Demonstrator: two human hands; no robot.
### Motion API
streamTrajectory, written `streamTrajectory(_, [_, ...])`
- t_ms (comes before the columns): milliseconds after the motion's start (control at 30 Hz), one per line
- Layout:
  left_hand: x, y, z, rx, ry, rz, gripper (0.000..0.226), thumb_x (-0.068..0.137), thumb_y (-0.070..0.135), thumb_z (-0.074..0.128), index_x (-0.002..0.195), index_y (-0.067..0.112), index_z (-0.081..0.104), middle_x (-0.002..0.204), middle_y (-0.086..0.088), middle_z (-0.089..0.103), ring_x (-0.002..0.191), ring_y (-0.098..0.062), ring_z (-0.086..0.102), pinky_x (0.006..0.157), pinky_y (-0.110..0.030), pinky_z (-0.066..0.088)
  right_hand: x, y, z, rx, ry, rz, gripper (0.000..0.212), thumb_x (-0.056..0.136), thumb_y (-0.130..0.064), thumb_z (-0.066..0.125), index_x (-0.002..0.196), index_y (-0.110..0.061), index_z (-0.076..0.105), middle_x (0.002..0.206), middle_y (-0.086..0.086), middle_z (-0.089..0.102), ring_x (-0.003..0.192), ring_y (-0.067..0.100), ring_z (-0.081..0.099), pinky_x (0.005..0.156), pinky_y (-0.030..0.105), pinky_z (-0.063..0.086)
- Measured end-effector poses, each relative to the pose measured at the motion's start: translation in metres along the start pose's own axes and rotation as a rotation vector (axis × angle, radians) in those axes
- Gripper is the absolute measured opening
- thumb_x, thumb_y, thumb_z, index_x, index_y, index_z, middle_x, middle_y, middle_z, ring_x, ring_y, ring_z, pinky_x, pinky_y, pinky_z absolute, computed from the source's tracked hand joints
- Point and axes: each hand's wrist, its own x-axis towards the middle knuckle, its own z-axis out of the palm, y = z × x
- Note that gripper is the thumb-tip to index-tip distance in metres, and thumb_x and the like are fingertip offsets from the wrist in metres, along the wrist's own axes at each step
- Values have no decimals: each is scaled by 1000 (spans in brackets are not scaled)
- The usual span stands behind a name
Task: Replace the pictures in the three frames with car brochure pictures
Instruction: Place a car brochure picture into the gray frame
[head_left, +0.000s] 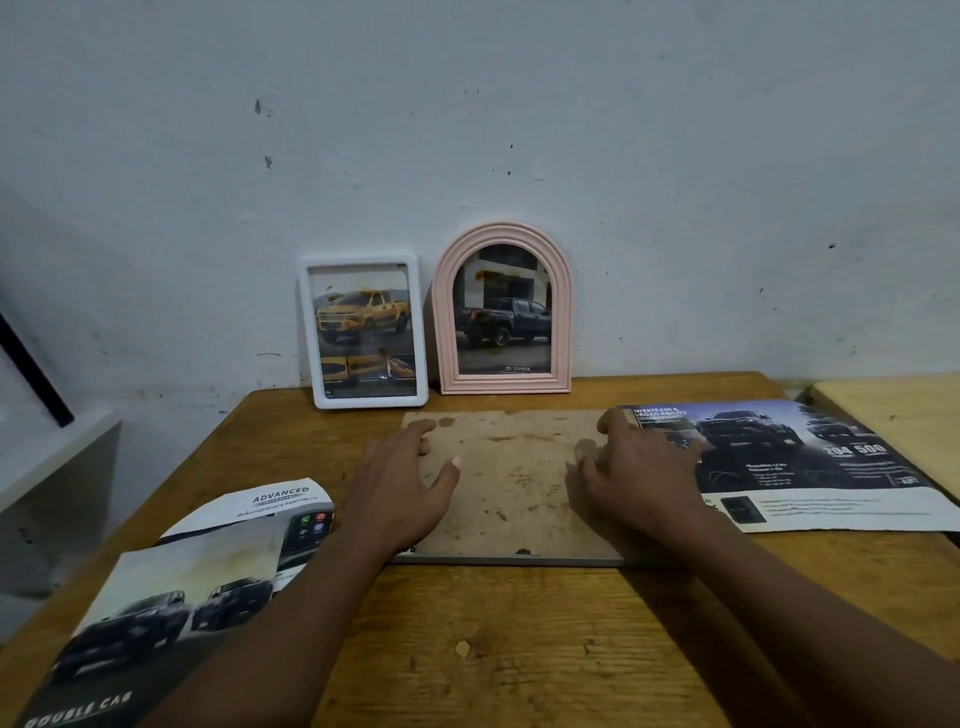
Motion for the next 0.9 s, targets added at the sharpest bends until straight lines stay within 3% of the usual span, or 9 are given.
streamTrajectory(67, [-1, 0, -1, 0, -17, -3, 60, 94, 56, 58, 148, 36, 41, 130, 10, 58, 125, -17, 47, 93, -37, 43, 5, 7, 3, 153, 39, -17, 40, 94, -46, 50, 126, -23, 47, 111, 2, 70, 109, 23, 60, 100, 54, 44])
streamTrajectory(133, [-3, 0, -2, 26, -40, 10, 58, 94, 57, 57, 146, 35, 43, 133, 10, 57, 126, -16, 47, 95, -37, 43, 7, 11, 8, 181, 56, -32, 42, 94, -43, 53, 129, -21, 48, 121, 6, 63, 115, 23, 53, 95, 43, 48])
streamTrajectory(300, [7, 1, -3, 55, -52, 35, 50, 95, 60, 53, 137, 32, 54, 130, 6, 61, 119, -16, 48, 94, -40, 48, 17, 12, 12, 11, 23, -87, 55, 93, -56, 46, 138, -24, 44, 145, 5, 42, 135, 26, 34, 106, 49, 39])
streamTrajectory(400, [16, -2, -3, 95, -95, -24, 67, 94, 67, 47, 151, 33, 38, 153, 2, 46, 140, -22, 40, 109, -48, 42, 19, 13, 13, 10, -51, -100, 55, 95, -58, 41, 139, -25, 42, 149, 4, 42, 138, 26, 32, 109, 51, 36])
streamTrajectory(500, [17, -5, 6, 94, -229, -33, 81, 96, 70, 38, 161, 28, 17, 169, 3, 14, 156, -20, 10, 122, -47, 19, 19, 16, 15, 13, -63, -96, 60, 95, -60, 40, 142, -23, 39, 149, 5, 44, 139, 26, 33, 110, 49, 36])
streamTrajectory(600, [18, -4, 6, 47, -267, -33, 78, 98, 67, 38, 161, 26, 19, 170, 3, 13, 156, -17, 10, 123, -44, 16, 24, 20, 16, -18, -56, -99, 65, 94, -63, 40, 143, -21, 40, 145, 6, 49, 135, 28, 39, 106, 45, 39])
streamTrajectory(733, [16, -1, 2, 152, -296, 19, 77, 98, 69, 36, 160, 27, 19, 169, 0, 17, 155, -19, 15, 122, -44, 21, 29, 22, 18, -25, -39, -111, 65, 92, -65, 41, 140, -21, 44, 139, 6, 54, 128, 28, 46, 101, 43, 43])
streamTrajectory(833, [18, 3, 2, 372, -359, 107, 78, 98, 70, 28, 161, 35, -2, 170, 0, 7, 156, -23, 9, 121, -50, 22, 26, 20, 19, -69, -47, -144, 66, 94, -61, 35, 148, -23, 33, 147, 6, 47, 136, 28, 38, 106, 47, 39])
streamTrajectory(900, [21, 5, 1, 438, -408, 172, 74, 100, 67, 23, 158, 40, -16, 171, 3, 2, 156, -26, 4, 121, -51, 17, 25, 19, 20, -70, -66, -179, 66, 96, -59, 28, 153, -26, 22, 155, 4, 37, 144, 27, 27, 113, 53, 28])
